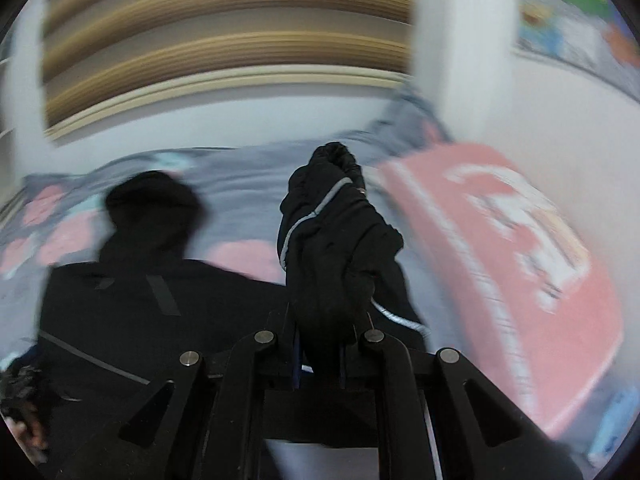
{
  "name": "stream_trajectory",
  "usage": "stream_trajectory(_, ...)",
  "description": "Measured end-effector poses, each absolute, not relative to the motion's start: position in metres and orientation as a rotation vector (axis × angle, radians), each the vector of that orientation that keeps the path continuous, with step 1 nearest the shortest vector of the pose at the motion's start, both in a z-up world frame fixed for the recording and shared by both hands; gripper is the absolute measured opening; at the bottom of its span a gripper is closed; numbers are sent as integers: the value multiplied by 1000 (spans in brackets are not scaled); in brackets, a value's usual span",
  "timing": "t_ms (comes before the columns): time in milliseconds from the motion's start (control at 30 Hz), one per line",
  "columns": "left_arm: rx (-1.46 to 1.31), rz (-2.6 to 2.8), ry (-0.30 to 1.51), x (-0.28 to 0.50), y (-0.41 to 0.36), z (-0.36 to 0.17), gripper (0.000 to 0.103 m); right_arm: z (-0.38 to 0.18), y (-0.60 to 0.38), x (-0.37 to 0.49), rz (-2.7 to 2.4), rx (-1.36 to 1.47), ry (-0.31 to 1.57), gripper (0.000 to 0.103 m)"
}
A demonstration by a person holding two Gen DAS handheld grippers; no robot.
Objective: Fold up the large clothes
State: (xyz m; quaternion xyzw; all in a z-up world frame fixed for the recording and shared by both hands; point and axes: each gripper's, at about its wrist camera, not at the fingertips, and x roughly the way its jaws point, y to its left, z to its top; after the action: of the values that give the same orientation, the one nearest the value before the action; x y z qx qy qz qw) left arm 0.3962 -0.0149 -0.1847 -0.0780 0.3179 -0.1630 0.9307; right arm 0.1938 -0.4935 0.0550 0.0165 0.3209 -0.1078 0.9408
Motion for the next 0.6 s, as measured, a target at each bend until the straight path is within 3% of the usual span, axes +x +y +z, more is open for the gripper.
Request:
stream_trajectory(267, -236, -302, 490, 375, 18, -153, 73, 35, -304, 242, 10, -63, 650, 16)
stream_trajectory(500, -301, -125, 407, 368, 53, -143, 73, -58, -182, 286, 141, -120, 796, 17)
stream_trajectory(600, -285, -75, 381, 368, 61, -141, 73, -101, -154, 301, 148, -149, 868, 24)
